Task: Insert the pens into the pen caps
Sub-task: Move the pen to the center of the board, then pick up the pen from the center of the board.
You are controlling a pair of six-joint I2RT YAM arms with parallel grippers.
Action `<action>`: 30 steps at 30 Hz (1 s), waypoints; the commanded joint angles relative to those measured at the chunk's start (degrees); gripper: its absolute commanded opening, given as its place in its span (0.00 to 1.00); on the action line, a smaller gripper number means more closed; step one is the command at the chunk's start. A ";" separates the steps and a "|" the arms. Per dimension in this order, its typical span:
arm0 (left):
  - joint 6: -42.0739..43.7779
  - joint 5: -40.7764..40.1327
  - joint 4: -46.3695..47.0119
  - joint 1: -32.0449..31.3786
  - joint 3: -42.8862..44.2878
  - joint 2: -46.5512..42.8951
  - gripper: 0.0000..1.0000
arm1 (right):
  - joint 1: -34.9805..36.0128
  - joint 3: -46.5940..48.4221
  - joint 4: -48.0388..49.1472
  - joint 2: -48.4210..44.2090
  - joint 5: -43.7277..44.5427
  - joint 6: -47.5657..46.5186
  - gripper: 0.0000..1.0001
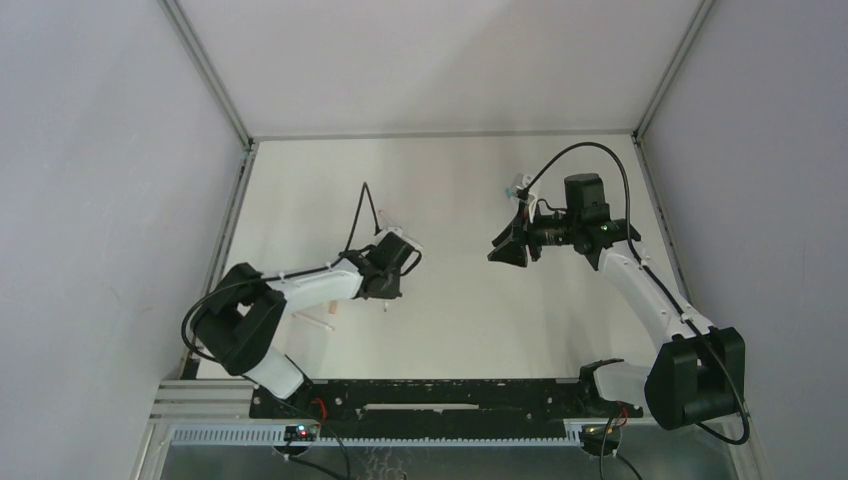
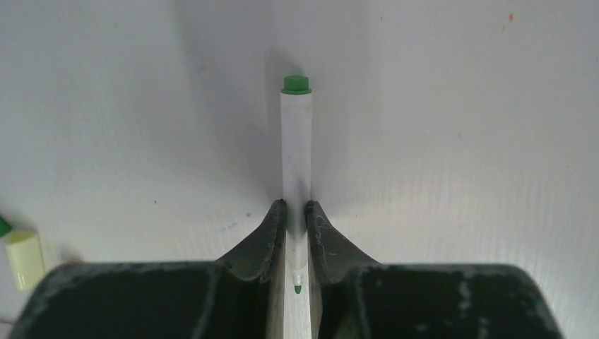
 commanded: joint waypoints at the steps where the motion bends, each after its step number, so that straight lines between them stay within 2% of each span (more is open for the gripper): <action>1: 0.84 2.28 -1.95 -1.29 -4.41 -2.69 0.16 | 0.45 1.18 0.59 -0.23 -0.62 -1.02 0.52; 7: 1.72 1.65 -4.19 -1.47 -3.44 -0.59 0.32 | 0.45 1.18 0.52 0.11 -0.68 -0.99 0.51; 11: 2.73 1.73 -5.79 -1.50 -1.22 2.76 0.32 | 0.31 1.18 0.45 0.05 -0.65 -1.07 0.51; 15: 2.96 2.72 -5.83 -1.49 -0.41 5.38 0.24 | 0.02 1.18 0.49 -0.04 -0.81 -1.01 0.51; 21: 3.36 5.24 -3.68 -1.48 -2.35 5.06 0.01 | 0.10 1.18 0.42 0.03 -0.96 -1.10 0.51; 30: 4.39 1.90 3.04 -5.60 -3.11 -8.99 0.00 | 0.85 1.16 -2.14 -0.65 -5.70 -5.73 0.52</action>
